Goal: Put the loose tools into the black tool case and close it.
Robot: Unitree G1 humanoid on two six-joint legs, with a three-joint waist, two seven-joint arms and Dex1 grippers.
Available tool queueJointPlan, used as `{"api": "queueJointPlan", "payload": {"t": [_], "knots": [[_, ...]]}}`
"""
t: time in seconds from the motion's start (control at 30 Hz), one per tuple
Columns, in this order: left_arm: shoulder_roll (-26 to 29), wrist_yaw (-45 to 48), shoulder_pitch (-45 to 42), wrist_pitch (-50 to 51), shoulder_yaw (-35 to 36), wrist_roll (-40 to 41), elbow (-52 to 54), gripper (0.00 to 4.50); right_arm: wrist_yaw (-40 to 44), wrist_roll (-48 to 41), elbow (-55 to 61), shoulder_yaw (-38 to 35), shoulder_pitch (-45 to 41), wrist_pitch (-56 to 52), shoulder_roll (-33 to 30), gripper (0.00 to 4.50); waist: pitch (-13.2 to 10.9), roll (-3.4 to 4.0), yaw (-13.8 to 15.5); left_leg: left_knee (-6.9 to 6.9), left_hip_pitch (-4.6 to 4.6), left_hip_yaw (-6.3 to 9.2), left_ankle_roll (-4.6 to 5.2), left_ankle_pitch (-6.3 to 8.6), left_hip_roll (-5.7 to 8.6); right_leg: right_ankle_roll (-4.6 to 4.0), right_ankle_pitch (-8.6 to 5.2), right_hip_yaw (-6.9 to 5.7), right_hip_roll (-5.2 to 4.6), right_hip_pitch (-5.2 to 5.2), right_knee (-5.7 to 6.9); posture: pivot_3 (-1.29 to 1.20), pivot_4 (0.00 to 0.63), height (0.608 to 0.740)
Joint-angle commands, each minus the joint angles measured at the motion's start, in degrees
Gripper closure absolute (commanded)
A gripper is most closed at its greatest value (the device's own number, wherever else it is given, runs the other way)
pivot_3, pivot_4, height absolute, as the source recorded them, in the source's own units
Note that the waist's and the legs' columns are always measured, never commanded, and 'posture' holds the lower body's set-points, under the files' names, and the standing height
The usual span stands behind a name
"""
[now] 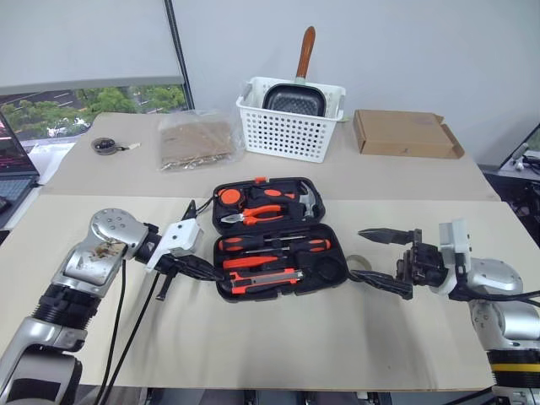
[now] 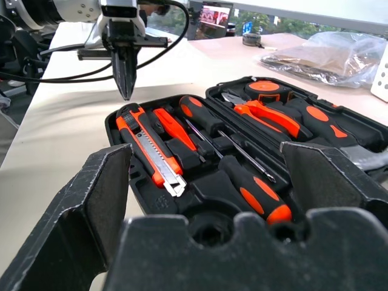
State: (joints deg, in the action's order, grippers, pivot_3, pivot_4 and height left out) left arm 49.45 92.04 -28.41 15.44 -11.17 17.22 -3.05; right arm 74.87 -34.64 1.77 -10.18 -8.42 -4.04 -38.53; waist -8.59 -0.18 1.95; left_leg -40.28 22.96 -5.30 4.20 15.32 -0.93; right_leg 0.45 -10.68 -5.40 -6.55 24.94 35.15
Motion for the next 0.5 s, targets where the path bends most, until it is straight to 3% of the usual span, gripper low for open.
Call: {"api": "queueJointPlan", "payload": {"t": [0.03, 0.27, 0.5], "knots": [[0.9, -0.5, -1.8, 1.6, 3.2, 3.5, 1.8, 4.48, 0.0, -0.4, 2.0, -1.3, -0.2, 1.4, -0.1, 0.00, 0.0, 0.00, -0.1, 0.00, 0.00, 0.00, -0.01, -0.01, -0.01, 0.00, 0.00, 0.00, 0.00, 0.01, 0.01, 0.00, 0.150, 0.700], [-5.5, -3.9, -3.4, -4.0, -2.8, -2.4, 0.4, 4.48, -0.6, -0.2, 2.6, -1.1, 0.2, 1.7, 0.5, 0.00, 0.0, 0.00, 0.1, -0.02, -0.04, 0.01, -0.02, -0.01, 0.02, 0.01, 0.01, 0.03, 0.00, -0.08, -0.03, 0.00, 0.150, 0.700], [-9.2, -3.6, -7.2, -12.8, -8.6, -10.1, -10.4, 4.48, -1.8, -0.4, 4.3, -2.1, 2.7, 1.9, 0.4, 0.00, 0.0, 0.00, 0.3, -0.02, -0.04, 0.01, 0.00, 0.00, 0.03, -0.03, 0.01, 0.00, 0.03, -0.10, -0.02, 0.00, 0.150, 0.700]]}}
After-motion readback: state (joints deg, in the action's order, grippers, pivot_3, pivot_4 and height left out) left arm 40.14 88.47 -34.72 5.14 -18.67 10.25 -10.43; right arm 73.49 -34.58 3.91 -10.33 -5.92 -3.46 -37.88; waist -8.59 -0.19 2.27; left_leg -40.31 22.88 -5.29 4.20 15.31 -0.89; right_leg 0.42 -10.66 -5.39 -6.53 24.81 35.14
